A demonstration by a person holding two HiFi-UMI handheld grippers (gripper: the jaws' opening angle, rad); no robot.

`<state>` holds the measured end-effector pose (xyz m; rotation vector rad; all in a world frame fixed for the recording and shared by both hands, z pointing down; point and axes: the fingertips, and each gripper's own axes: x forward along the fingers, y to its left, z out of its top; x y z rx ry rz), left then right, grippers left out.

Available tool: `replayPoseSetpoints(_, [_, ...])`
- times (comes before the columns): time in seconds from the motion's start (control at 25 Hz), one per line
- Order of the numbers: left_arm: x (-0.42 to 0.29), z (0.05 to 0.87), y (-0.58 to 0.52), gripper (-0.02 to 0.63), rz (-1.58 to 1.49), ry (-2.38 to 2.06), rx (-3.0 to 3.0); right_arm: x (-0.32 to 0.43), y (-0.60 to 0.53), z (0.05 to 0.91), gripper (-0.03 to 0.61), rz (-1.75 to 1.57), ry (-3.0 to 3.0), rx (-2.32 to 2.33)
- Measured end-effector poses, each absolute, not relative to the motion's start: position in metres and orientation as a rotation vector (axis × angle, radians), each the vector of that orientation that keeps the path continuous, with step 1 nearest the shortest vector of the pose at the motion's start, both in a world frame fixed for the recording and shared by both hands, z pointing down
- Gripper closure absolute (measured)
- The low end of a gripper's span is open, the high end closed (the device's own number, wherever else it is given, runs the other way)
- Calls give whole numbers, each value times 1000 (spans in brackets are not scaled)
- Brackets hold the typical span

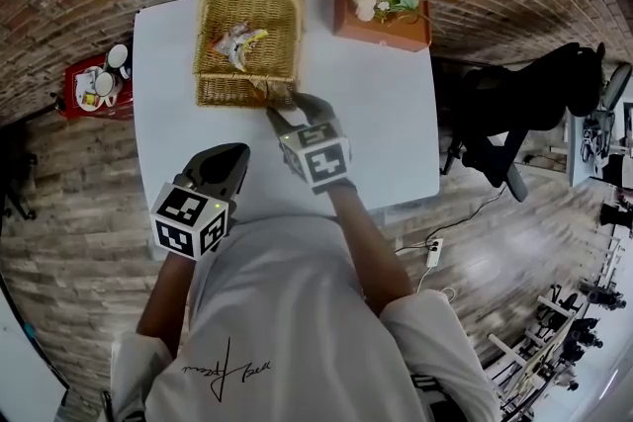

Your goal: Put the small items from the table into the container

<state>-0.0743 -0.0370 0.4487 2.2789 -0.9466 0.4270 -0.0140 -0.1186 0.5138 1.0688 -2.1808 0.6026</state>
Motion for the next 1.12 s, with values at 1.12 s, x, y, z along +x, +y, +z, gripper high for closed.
replayPoseSetpoints(1.12, [-59, 425, -15, 604, 364, -938, 2351, 25, -56, 449, 548, 686, -2330, 1204])
